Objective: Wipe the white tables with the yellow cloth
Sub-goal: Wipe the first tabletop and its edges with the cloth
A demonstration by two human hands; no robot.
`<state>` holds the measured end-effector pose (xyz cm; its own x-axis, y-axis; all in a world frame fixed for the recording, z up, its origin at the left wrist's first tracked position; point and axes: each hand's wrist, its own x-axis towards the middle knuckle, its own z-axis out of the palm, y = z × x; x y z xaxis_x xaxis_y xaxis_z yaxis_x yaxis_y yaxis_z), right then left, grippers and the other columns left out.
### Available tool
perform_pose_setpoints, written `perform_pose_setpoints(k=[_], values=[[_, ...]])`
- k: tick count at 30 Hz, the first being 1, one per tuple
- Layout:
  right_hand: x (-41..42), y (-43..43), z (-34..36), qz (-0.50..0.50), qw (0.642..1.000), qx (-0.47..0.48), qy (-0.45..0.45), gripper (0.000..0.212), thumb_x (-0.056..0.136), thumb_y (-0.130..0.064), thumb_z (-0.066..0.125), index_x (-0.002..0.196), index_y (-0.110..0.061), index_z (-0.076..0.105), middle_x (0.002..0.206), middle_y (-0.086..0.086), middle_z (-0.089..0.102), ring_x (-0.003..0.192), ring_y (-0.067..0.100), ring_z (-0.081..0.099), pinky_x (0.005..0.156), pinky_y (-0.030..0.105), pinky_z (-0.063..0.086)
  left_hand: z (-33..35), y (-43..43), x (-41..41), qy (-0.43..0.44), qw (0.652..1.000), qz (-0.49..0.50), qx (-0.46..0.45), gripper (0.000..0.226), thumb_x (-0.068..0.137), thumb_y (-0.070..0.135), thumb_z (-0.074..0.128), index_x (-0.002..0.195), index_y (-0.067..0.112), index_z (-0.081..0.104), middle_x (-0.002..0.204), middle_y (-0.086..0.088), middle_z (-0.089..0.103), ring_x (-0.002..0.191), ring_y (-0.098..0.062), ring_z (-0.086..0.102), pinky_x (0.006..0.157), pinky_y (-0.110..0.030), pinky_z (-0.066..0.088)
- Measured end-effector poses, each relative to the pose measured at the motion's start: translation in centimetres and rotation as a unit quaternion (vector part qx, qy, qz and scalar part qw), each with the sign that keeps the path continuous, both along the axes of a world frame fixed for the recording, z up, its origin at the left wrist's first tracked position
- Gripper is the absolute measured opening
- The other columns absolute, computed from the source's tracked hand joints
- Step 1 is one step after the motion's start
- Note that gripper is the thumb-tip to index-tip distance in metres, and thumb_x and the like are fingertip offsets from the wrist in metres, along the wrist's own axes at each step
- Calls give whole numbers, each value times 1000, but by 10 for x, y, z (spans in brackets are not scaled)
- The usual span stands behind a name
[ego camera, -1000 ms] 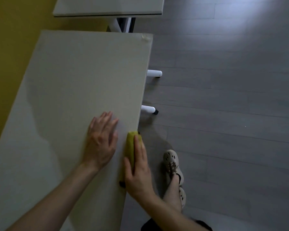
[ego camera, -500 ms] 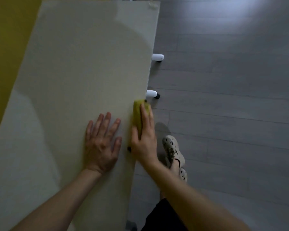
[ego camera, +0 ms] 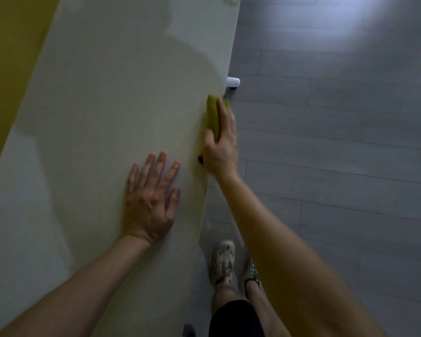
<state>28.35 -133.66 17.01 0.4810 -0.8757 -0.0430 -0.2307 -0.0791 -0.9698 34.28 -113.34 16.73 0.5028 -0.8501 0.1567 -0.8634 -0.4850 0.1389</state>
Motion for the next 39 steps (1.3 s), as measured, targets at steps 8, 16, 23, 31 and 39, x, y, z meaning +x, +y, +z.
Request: perform_pose_setpoints(k=[8,16,23,31,39], values=[[-144,177,4,139,990,8,32,84,99,-9,64,169,-39,30,182,-11,6,165,13,21,124,51,42,2,-2,2,4,1000,-8,-15,58,105,34,45,163,23,50,175,-5,35,164,-28,29,130,-62,22],[-32,28,6,59,997,32,28,74,94,-12,55,164,-32,42,174,-4,30,159,15,31,124,38,35,0,-1,0,11,998,7,-60,45,110,30,47,149,20,65,163,-8,55,156,-29,45,131,-54,27],[-137,211,-2,37,999,21,-3,76,93,-13,54,165,-34,42,177,-10,27,161,1,24,124,19,28,7,108,-57,40,998,-48,-2,52,110,30,41,158,16,55,170,-11,44,160,-30,38,131,-58,24],[-232,312,7,152,988,-1,34,81,99,-7,62,167,-40,34,179,-17,11,159,-2,20,124,37,38,5,216,-109,22,998,-29,43,65,108,44,42,169,24,36,180,-6,23,168,-27,17,130,-66,18],[-96,154,6,27,998,12,61,68,98,-26,54,164,-35,42,177,-3,26,156,18,34,117,42,43,-3,216,-111,8,999,-27,26,64,108,45,41,169,25,37,180,-5,24,167,-26,20,130,-65,19]])
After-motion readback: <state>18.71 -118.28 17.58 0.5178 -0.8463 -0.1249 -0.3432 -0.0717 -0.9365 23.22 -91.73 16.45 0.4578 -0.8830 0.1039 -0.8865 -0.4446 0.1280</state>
